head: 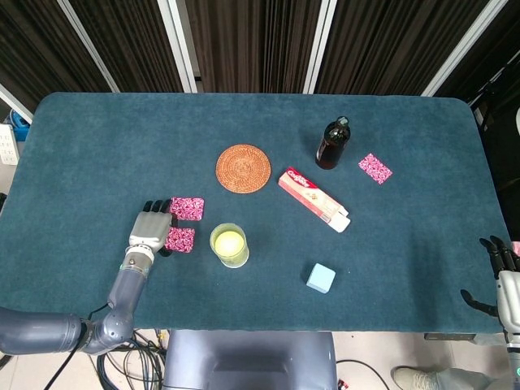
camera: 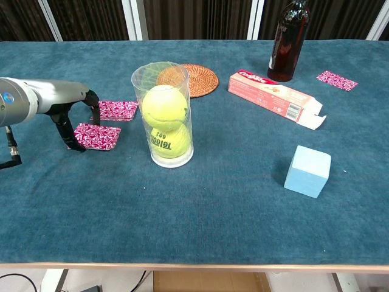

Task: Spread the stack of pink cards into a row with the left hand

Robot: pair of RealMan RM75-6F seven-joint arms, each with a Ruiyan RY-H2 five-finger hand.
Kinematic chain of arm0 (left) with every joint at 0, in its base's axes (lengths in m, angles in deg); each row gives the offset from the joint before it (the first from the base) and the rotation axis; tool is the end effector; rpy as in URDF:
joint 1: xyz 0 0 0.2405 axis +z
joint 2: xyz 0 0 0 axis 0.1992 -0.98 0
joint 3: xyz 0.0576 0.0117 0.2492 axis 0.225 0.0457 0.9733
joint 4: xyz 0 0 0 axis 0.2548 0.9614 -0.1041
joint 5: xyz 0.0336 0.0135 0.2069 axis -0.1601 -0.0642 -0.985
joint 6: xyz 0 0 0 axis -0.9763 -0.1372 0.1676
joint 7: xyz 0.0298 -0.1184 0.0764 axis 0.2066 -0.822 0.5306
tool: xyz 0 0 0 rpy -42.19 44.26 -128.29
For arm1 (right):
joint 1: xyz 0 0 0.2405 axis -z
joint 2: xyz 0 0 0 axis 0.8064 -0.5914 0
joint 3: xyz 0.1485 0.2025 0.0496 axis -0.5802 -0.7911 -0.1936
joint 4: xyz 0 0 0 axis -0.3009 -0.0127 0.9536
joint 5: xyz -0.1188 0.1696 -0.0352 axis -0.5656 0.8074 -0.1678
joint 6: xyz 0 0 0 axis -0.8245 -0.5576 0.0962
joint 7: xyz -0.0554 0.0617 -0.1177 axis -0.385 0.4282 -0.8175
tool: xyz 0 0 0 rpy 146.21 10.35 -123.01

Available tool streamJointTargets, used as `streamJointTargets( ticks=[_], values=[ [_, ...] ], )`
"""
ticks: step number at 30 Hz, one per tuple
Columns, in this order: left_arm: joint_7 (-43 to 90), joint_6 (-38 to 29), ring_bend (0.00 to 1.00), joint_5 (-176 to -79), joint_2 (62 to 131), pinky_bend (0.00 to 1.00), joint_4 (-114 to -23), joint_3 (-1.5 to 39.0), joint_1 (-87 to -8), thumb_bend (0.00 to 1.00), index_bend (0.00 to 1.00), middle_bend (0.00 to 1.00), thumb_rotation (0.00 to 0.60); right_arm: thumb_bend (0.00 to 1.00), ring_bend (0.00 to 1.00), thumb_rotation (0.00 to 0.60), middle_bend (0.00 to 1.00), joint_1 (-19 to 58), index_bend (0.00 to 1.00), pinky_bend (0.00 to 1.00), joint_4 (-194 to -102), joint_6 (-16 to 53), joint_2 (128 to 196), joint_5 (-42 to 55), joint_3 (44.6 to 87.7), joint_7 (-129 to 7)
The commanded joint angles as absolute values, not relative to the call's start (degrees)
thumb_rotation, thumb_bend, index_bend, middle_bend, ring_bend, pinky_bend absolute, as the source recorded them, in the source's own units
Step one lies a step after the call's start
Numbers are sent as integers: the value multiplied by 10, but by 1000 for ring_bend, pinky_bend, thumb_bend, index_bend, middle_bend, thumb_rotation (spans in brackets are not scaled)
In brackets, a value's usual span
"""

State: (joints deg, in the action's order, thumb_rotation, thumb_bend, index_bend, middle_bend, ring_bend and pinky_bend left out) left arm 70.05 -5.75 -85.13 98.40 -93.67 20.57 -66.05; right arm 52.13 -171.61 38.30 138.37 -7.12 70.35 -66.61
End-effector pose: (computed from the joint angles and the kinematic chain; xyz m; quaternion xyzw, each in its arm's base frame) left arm -0.1526 0.3405 -0.0066 -0.7155 -0.4445 -0.1742 0.5100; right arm -0.3250 -0.1718 0.1885 0.5406 -0.4115 0.3377 0.6514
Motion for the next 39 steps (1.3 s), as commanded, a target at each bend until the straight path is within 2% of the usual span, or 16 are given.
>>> streamJointTargets(
  ticks=[1,9,25,31,39],
  values=[
    [701,-58,0,-851,984,0,-936,205,-660,226,463,115,600,166,147,600,81,521,114,195,-1716,383,1383,-71,703,-666],
    [696,-61,0,-857,980,0,-944,198,-656,310,488,128,600,165,147,600,81,521,114,195,-1716,383,1383,-73,704,-665],
    [680,-56,0,-863,960,0,-961,187,-647,317,509,142,600,166,147,600,81,521,114,195,-1716,382,1383,-71,704,-664],
    [681,-46,0,-862,945,0,-952,172,-657,316,513,145,600,165,147,600,81,520,114,195,-1716,381,1383,-71,704,-666],
    [676,9,0,-821,943,0,-891,121,-699,317,515,145,600,166,147,600,81,518,114,195,-1713,375,1386,-64,703,-670]
  ],
)
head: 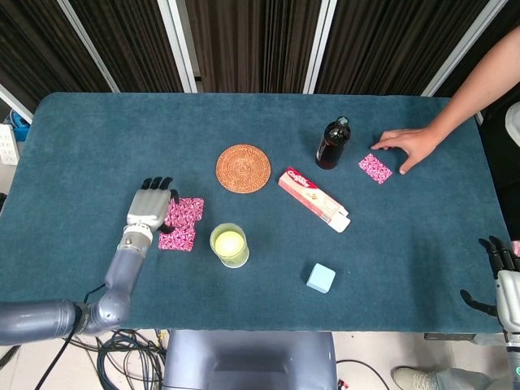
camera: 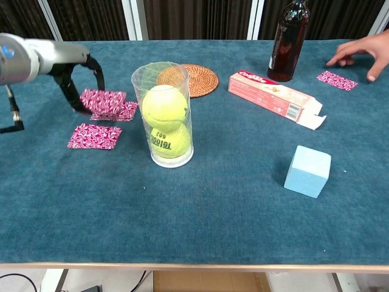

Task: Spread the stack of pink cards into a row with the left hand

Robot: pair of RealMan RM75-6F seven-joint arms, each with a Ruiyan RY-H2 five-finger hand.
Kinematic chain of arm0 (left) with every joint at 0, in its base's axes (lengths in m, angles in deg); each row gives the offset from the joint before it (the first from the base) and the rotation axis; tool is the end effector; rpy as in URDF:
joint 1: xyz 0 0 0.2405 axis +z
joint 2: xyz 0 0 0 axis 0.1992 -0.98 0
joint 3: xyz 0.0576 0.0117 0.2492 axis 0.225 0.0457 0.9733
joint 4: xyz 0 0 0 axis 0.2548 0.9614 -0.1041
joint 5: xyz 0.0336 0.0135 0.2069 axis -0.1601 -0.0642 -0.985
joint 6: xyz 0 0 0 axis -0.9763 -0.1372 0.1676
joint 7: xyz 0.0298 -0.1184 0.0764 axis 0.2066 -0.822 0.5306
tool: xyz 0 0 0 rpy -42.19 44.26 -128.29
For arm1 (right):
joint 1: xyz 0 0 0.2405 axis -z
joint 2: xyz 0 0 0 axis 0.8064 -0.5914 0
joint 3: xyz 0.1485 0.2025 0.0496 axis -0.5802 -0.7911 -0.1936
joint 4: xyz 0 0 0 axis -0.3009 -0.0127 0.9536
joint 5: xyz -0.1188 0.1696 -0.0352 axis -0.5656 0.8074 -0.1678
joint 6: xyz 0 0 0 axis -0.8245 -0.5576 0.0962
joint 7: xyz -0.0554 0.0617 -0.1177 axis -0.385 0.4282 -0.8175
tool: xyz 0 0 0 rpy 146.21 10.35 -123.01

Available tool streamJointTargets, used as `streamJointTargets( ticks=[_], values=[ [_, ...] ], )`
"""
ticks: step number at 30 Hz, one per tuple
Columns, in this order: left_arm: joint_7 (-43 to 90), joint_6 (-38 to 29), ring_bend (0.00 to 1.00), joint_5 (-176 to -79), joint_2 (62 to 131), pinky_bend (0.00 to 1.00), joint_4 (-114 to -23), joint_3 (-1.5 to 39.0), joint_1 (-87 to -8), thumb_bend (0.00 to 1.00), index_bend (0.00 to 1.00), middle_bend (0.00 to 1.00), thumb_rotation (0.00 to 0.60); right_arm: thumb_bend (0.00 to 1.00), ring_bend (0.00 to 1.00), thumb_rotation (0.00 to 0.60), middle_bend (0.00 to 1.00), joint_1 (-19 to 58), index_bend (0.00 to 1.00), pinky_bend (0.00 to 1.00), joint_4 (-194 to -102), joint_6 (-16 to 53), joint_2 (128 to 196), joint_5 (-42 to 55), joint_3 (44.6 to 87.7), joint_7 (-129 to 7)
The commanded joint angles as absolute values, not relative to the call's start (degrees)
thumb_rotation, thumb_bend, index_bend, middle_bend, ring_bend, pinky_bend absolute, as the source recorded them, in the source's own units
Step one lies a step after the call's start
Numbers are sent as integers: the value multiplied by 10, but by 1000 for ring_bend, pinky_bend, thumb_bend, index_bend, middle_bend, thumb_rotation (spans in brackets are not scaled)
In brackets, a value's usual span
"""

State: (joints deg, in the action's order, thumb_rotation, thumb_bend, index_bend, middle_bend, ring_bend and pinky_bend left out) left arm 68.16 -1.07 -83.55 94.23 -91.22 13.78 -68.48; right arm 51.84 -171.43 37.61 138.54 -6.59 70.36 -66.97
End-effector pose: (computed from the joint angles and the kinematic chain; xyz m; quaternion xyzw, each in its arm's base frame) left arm -0.1267 0.3821 0.0253 -0.6897 -0.4503 -0.2297 0.5185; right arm -0.3264 -0.1732 0.1867 0.5421 -0.4143 0.3324 0.6511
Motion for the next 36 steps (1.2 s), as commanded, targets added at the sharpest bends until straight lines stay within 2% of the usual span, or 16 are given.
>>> streamJointTargets(
  ticks=[1,7,19,36],
  values=[
    [675,14,0,-818,944,0,-886,119,-702,317,515,145,600,166,147,600,81,518,114,195,-1713,374,1386,-64,703,-670],
    [674,55,0,-800,955,0,-826,105,-729,317,518,145,600,166,147,600,81,517,114,195,-1710,371,1385,-59,702,-667],
    [664,161,0,-789,1008,0,-655,109,-774,317,522,144,600,165,147,600,81,515,114,195,-1700,361,1386,-38,696,-663],
    [636,292,0,-749,1086,0,-441,138,-803,317,508,142,600,165,147,600,81,511,114,195,-1685,344,1389,-12,690,-663]
  ],
)
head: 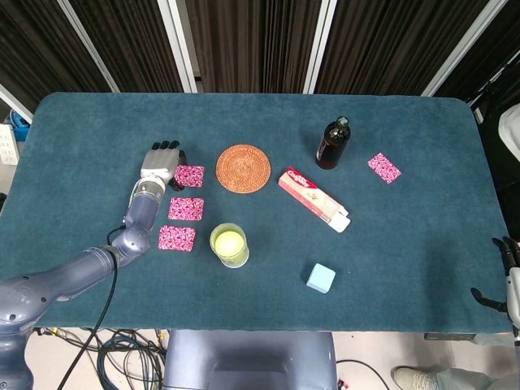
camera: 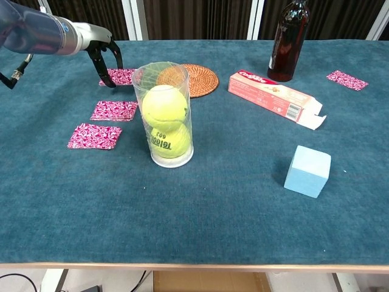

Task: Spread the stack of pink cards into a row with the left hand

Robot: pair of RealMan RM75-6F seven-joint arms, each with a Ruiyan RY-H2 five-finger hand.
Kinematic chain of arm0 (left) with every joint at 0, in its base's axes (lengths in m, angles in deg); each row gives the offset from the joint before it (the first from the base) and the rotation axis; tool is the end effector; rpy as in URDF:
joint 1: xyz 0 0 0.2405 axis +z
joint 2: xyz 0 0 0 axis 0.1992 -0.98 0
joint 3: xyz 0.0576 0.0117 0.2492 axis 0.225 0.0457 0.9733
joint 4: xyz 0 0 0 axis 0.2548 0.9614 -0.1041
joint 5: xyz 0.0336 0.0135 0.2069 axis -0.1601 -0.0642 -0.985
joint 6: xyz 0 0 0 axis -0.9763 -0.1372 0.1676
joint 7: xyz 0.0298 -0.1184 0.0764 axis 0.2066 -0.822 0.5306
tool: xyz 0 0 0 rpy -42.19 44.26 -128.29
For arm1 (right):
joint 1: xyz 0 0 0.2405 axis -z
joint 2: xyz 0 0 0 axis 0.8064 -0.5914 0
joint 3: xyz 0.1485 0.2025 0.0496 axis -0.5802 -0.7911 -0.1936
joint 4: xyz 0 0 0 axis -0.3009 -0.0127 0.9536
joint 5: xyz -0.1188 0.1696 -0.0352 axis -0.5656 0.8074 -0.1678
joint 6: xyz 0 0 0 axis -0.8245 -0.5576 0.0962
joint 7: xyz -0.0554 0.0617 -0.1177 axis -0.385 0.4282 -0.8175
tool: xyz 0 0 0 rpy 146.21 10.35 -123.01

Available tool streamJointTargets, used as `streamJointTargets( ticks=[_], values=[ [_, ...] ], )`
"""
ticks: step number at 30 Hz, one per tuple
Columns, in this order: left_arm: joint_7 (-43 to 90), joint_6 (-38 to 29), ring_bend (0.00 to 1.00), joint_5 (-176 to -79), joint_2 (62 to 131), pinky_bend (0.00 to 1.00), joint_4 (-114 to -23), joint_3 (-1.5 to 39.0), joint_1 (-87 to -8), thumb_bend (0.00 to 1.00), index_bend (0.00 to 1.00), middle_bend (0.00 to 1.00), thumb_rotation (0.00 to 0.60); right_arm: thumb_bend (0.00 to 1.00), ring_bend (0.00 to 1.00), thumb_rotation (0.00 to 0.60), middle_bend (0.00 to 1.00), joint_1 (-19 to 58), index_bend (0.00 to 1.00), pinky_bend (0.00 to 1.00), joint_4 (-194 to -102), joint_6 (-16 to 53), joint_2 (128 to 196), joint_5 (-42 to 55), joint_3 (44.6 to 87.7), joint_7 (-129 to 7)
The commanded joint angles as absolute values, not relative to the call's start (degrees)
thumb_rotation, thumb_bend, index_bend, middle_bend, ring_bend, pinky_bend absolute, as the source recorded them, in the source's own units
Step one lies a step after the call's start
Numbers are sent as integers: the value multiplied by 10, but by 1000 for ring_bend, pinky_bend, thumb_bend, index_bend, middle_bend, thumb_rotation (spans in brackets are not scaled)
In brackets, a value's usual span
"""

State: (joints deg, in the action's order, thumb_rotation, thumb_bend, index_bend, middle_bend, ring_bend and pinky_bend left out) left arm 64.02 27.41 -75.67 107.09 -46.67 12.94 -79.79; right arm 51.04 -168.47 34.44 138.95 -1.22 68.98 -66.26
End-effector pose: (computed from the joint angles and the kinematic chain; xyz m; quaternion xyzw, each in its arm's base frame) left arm -0.1311 0.4978 0.0072 -0.6718 -0.4724 -0.2247 0.5244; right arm -0.3464 -0.1801 0.1918 0.5203 -0.4320 0.3067 0.6698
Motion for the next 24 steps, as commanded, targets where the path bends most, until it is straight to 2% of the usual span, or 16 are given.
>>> streamJointTargets(
  ticks=[1,12,18,24],
  values=[
    [635,295,0,-748,1089,0,-435,140,-804,317,507,142,600,165,147,600,81,511,114,195,-1685,345,1389,-11,690,-663],
    [618,319,0,-749,1120,0,-383,148,-813,312,472,132,600,165,147,600,81,511,114,195,-1686,345,1389,-10,689,-665],
    [622,318,0,-739,1126,0,-376,154,-818,190,388,121,600,166,147,600,81,513,114,195,-1686,348,1387,-9,688,-661],
    [633,311,0,-723,1125,0,-381,161,-824,152,321,118,600,166,147,600,81,513,114,195,-1686,348,1386,-9,688,-660]
  ],
)
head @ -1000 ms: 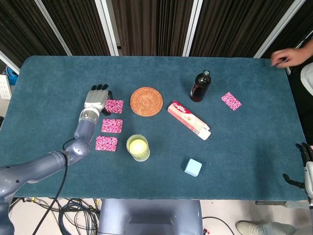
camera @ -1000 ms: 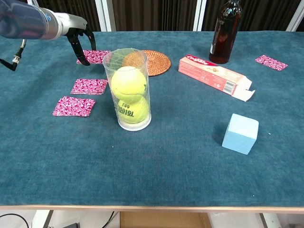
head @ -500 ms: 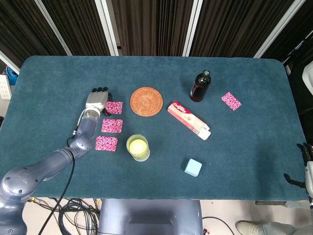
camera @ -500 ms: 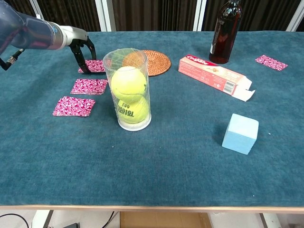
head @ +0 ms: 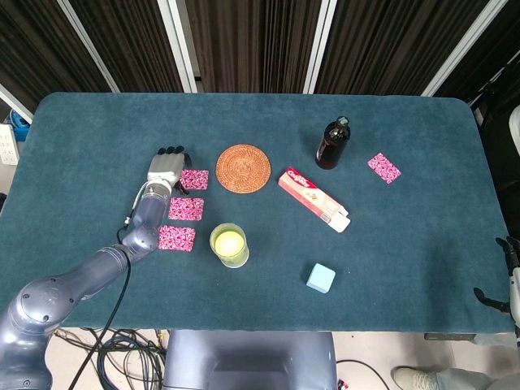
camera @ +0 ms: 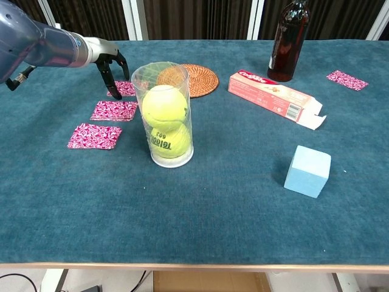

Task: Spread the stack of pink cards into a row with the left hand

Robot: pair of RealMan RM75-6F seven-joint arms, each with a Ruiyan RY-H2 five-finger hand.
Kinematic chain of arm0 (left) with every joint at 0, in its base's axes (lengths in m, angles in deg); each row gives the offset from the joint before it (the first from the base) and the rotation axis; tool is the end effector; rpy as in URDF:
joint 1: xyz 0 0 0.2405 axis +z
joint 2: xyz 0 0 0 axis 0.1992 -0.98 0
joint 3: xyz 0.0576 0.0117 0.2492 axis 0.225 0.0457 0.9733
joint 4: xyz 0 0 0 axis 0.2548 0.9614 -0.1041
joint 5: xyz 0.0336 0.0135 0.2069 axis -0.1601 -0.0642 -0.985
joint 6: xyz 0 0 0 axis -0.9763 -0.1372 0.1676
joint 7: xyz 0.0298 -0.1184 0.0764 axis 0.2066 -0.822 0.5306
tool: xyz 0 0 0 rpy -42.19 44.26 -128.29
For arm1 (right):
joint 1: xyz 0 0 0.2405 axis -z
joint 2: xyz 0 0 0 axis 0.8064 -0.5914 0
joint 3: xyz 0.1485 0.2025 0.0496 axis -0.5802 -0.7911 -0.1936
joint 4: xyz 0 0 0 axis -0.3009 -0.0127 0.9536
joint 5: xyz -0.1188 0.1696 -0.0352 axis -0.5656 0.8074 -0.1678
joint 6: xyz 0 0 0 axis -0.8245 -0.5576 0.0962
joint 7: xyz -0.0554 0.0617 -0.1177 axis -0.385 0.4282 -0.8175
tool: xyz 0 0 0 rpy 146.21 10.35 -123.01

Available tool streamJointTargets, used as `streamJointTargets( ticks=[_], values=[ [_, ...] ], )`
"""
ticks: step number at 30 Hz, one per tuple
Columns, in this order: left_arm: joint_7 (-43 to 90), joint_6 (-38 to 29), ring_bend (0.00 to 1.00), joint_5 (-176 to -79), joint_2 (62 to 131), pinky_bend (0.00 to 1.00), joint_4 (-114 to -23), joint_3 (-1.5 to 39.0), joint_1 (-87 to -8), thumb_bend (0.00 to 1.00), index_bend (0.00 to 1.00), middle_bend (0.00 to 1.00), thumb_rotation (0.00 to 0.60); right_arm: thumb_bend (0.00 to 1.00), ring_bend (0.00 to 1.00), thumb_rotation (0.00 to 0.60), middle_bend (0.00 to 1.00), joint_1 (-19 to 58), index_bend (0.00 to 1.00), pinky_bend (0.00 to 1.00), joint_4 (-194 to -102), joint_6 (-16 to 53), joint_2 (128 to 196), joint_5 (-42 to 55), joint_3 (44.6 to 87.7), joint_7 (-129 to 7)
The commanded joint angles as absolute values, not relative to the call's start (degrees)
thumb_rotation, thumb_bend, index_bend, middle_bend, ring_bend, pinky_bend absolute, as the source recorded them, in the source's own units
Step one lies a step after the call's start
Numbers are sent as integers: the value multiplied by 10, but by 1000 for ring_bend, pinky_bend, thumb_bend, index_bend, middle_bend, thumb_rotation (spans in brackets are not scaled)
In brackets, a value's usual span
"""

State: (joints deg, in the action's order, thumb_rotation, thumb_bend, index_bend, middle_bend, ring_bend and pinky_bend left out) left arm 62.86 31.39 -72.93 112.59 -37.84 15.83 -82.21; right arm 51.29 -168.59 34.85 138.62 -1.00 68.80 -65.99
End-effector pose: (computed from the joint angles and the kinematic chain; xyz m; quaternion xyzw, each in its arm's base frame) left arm -0.1323 0.5024 -0.0155 -0.6742 -0.4816 -0.2120 0.5182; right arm -0.3469 -0.1792 0.1952 0.5157 -0.4308 0.3081 0.6735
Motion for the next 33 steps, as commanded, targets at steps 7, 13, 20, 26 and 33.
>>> streamJointTargets(
  ticks=[7,13,20,26,33],
  values=[
    [642,304,0,-709,1117,0,-394,163,-829,152,310,115,600,166,147,600,81,513,114,195,-1687,349,1386,-10,688,-660],
    [614,271,0,-743,1062,0,-474,142,-824,163,333,115,600,166,147,600,81,512,114,195,-1686,347,1386,-11,688,-659],
    [547,174,0,-901,897,0,-724,132,-751,172,319,114,600,166,147,600,81,513,114,195,-1691,350,1386,-17,691,-663],
    [506,66,0,-1049,736,0,-926,161,-645,180,249,113,600,166,147,600,81,511,114,195,-1694,348,1388,-21,695,-676],
    [389,-126,0,-1312,591,0,-1080,277,-418,182,215,109,600,166,147,600,81,516,113,195,-1704,371,1387,-32,694,-690]
  ],
)
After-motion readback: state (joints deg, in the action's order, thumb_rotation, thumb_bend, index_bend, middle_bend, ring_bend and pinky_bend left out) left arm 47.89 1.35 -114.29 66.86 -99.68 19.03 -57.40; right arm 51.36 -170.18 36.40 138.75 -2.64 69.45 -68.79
